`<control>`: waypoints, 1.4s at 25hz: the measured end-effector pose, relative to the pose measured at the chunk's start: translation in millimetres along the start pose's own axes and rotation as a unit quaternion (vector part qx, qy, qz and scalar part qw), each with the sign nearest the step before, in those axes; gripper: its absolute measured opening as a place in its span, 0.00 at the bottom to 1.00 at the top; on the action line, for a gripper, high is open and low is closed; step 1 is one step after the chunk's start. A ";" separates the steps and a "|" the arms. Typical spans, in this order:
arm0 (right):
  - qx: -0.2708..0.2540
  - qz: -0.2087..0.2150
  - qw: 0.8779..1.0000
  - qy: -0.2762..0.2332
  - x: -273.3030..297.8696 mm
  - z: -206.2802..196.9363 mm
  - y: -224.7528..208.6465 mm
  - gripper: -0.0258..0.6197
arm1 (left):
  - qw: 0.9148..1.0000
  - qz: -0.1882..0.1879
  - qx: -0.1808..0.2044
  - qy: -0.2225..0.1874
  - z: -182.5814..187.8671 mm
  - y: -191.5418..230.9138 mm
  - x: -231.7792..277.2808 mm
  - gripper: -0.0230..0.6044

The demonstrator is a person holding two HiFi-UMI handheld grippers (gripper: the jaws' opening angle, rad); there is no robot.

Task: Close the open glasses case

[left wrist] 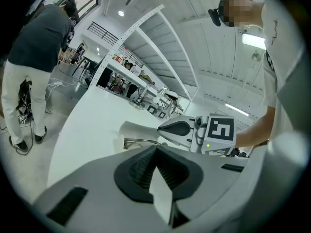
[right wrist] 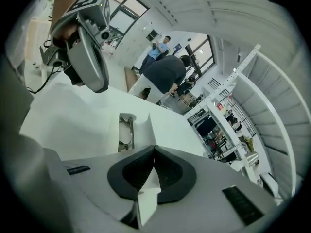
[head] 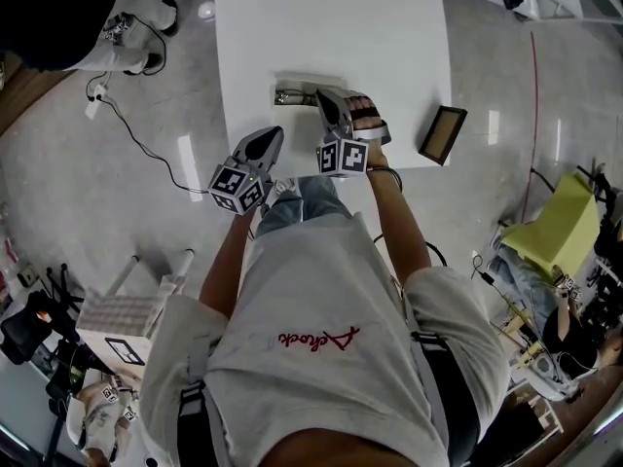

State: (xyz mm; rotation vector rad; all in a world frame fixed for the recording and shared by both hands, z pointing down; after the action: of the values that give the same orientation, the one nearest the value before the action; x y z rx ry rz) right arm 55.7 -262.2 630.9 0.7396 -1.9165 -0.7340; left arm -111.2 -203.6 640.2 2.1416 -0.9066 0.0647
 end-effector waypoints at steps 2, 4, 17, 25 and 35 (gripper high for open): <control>0.008 -0.004 1.000 -0.003 0.9 -0.1 0.1 0.05 | 1.000 0.001 0.000 -0.001 0.1 0.9 -0.7 0.07; 0.013 -0.002 1.000 -0.006 2.4 0.1 -0.3 0.19 | 1.000 0.002 0.001 0.000 -0.6 2.2 -2.6 0.07; 0.005 0.008 1.000 0.002 15.7 -6.1 -5.0 0.10 | 1.000 0.005 -0.003 0.001 -5.8 4.0 -5.9 0.07; 0.011 0.015 1.000 0.000 13.3 -3.6 -3.5 0.10 | 1.000 -0.001 0.001 0.000 0.3 4.1 -1.8 0.07; 0.022 0.023 0.999 0.001 -4.5 1.3 20.1 0.10 | 1.000 -0.012 0.000 -0.004 1.5 -1.2 0.2 0.07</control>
State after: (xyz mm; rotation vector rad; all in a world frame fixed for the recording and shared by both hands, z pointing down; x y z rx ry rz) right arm 52.5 -245.7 642.9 0.7206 -1.9465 -0.6627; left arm -110.7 -204.2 638.5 2.1548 -0.8852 0.0435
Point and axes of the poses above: the fingertips, and each gripper's own axes: x forward along the fingers, y to its left, z out of its top, the point moved 8 cm from there along -x, backward along the fingers, and after that the axes turned 10 degrees about -x, right-handed, at the moved point
